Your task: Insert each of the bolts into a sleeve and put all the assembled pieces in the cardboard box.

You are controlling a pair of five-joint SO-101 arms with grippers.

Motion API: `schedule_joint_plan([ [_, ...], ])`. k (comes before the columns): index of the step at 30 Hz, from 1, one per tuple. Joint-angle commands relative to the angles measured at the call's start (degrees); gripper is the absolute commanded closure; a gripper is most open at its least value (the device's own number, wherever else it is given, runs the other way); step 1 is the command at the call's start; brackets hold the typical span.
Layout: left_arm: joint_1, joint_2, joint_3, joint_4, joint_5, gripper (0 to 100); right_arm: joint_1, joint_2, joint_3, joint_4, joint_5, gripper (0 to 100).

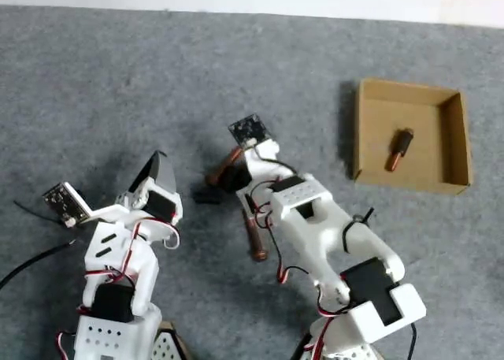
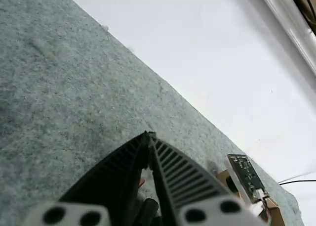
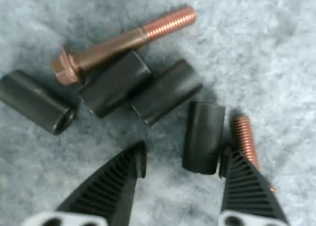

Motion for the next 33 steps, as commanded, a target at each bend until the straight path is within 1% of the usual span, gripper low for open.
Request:
schedule_joint_plan([
  [1,0.4,-0.6,1.1,-1.1,0.2,99,1.2,0.1,-1.9,-1.1,0.4,77.9],
  [6,0.4,-0.6,1.1,-1.1,0.2,99,1.8,0.2,-2.0,-1.4,0.4,77.9],
  [10,0.4,-0.6,1.1,-1.1,0.2,99,2.1,0.3,-1.6,-5.7,0.4,77.9],
  [15,0.4,-0.6,1.1,-1.1,0.2,99,4.1,0.3,-1.9,-6.4,0.2,77.9],
  [19,0.5,-0.6,1.1,-1.1,0.2,99,4.3,4.6,-2.6,-6.4,0.4,77.9],
  [21,0.5,-0.6,1.1,-1.1,0.2,99,4.2,7.1,-5.6,-5.6,0.2,77.9],
  [25,0.4,-0.6,1.1,-1.1,0.2,99,4.3,8.9,-10.0,1.3,0.0,77.9],
  [33,0.4,-0.6,1.1,-1.1,0.2,99,4.0,8.7,-10.9,2.4,0.0,77.9],
])
